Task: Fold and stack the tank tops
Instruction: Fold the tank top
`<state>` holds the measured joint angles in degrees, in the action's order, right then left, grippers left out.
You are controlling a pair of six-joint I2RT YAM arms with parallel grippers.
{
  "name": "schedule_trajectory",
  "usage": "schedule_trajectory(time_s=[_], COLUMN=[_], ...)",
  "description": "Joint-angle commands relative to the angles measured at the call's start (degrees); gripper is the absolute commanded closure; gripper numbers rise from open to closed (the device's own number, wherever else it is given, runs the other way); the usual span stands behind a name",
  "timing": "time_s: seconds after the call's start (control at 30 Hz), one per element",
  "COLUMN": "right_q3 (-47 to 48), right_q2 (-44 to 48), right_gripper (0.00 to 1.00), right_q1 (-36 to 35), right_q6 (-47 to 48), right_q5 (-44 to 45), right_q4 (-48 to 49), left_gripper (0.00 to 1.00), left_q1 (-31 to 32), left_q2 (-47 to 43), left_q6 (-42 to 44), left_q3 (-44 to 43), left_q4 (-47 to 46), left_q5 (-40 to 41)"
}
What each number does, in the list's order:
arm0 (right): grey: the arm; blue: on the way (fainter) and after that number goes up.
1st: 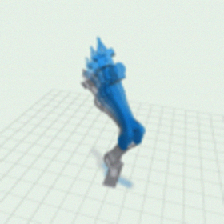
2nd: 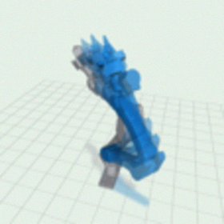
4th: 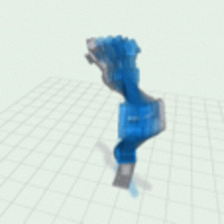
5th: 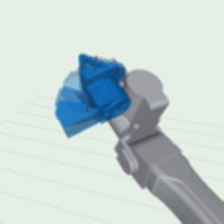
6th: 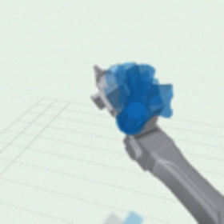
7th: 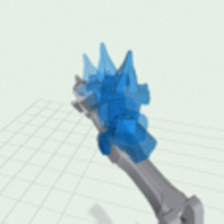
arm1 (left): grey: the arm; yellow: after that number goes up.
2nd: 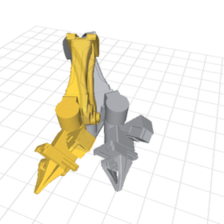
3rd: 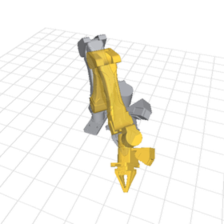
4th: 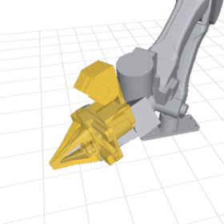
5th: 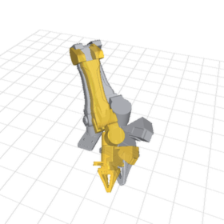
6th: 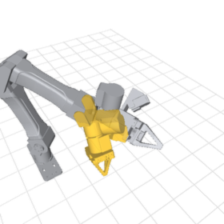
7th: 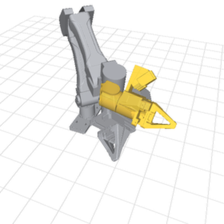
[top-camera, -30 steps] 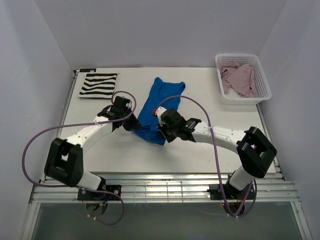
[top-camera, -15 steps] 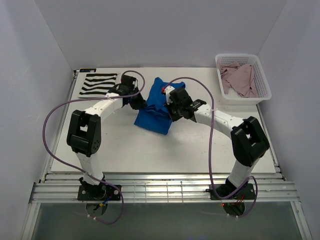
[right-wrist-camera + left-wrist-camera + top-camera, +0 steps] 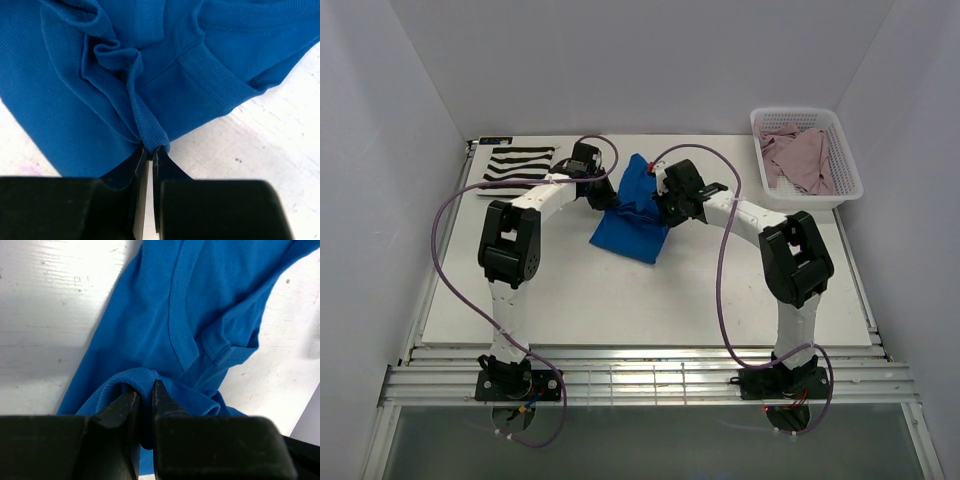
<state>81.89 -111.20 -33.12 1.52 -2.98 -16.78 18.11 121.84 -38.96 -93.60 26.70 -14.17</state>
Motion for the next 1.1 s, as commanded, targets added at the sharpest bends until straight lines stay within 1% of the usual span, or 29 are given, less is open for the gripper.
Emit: schedule_trajectory(time_s=[0.0,0.03,0.07,0.1,0.13,0.17,0.2,0.23,0.3,0.33,0.4,0.47,0.5,0.53,0.57,0.6,0.67,0.7,0.73,0.8,0.83,0.97,1.07], right_q3=[4.6,5.3,6.0,7.0,7.9,9.1,9.5,9.7,8.8,8.2,5.9,3.8,1.0,-0.7,-2.7,-7.0,-11.2,-13.1,-16.6,-19.5,-22.0,-27.3,-27.4], right_q2=[-2.7,-3.5,-4.2,-4.9,-5.9,-6.0,-5.8,-5.3,-3.1,-2.2,0.6,2.8,5.6,7.1,8.7,12.2,15.3,17.7,18.7,20.6,20.8,21.4,19.1], right_gripper=[0.91,0.91,0.84,0.82,0.78,0.66,0.61,0.53,0.45,0.38,0.34,0.26,0.2,0.1,0.09,0.1,0.1,0.1,0.1,0.1,0.1,0.1,0.1], right_q1=[2.2,2.2,2.8,3.0,3.1,3.3,3.4,3.6,3.8,3.8,3.8,3.7,3.7,3.2,3.0,2.4,0.5,0.0,-0.7,-1.2,-1.5,-2.0,-2.2], right_q6=[2.3,2.7,2.7,2.6,3.0,3.1,3.1,2.9,1.7,0.9,0.6,0.2,-0.1,-0.2,-0.3,-0.6,-1.1,-3.3,-3.9,-6.3,-7.0,-12.0,-13.4], right_q5=[-4.2,-4.9,-5.2,-5.5,-5.9,-5.5,-5.1,-4.3,-3.2,-2.6,-2.7,-4.4,-5.2,-7.3,-8.0,-8.2,-8.7,-8.8,-10.0,-10.4,-11.6,-15.0,-15.0], right_q4=[0.8,0.9,1.1,0.8,0.3,0.0,-0.7,-1.0,-1.0,-1.0,-1.1,-1.4,-1.4,-0.5,0.4,1.7,5.0,5.8,6.7,9.0,9.8,15.8,17.7], left_gripper=[0.95,0.87,0.74,0.6,0.49,0.37,0.29,0.17,0.04,0.02,0.02,0.02,0.02,0.02,0.02,0.02,0.02,0.02,0.02,0.02,0.02,0.02,0.02], left_q1=[-0.7,-0.8,-1.0,-1.1,-1.1,-1.2,-1.3,-1.5,-1.6,-1.6,-1.6,-1.6,-1.6,-1.6,-1.6,-1.6,-1.6,-1.6,-1.6,-1.6,-1.7,-1.7,-1.9], left_q2=[1.3,1.8,2.2,2.5,2.5,2.4,1.7,1.1,-0.3,-1.9,-4.0,-7.5,-8.7,-10.1,-12.7,-14.2,-18.5,-19.8,-21.3,-24.7,-25.5,-27.3,-27.4], left_q6=[1.1,1.0,0.8,0.6,0.6,0.5,0.6,0.6,1.0,1.1,1.3,1.3,1.3,1.5,1.6,1.5,1.1,0.7,0.6,0.2,0.2,-0.1,-1.4], left_q3=[-3.9,-4.4,-4.8,-5.2,-5.4,-6.1,-6.4,-6.7,-7.0,-7.0,-6.0,-4.1,-1.3,0.2,2.0,5.9,10.2,12.5,17.2,21.2,24.2,28.9,33.1], left_q4=[-0.3,-0.2,0.0,0.0,0.2,0.6,0.8,0.9,1.1,1.2,1.5,1.6,1.7,1.7,1.7,1.7,1.3,1.0,0.6,-0.7,-1.1,-3.4,-7.9], left_q5=[-1.5,-1.4,-1.4,-1.5,-1.1,-0.7,0.2,0.7,2.0,2.6,3.1,4.1,4.4,5.3,5.7,6.1,6.7,6.8,6.9,7.4,7.5,7.2,6.5])
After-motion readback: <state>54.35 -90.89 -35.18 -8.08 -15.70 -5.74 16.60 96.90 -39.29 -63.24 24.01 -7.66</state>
